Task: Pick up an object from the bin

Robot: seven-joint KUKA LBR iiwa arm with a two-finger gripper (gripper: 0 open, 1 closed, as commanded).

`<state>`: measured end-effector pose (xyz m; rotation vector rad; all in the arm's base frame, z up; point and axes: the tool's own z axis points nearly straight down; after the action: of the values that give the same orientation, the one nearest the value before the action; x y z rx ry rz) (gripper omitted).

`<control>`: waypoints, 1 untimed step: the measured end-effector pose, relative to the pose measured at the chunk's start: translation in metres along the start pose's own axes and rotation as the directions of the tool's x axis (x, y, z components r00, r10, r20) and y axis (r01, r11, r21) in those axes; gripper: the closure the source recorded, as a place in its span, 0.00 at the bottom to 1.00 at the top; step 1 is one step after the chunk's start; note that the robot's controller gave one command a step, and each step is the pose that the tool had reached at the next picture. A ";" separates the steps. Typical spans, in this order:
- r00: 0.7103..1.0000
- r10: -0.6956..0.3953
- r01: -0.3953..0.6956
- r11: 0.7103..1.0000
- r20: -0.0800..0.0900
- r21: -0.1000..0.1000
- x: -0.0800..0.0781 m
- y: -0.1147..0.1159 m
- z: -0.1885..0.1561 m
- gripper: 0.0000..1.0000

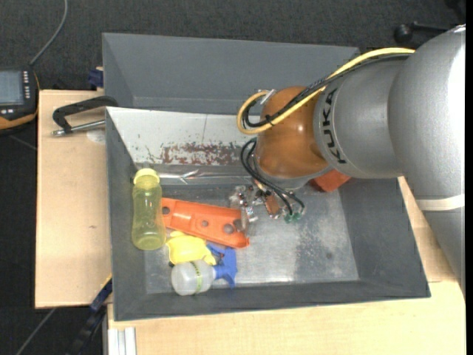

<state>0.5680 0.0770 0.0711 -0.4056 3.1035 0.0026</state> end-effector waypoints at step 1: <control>1.000 0.000 0.000 1.000 0.000 0.000 0.001 0.000 -0.006 1.00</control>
Offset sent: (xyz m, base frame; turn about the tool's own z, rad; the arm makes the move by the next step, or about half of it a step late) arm 0.0001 0.0000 0.0099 0.0000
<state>0.5674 0.0770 0.0775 -0.4064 3.1039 0.0026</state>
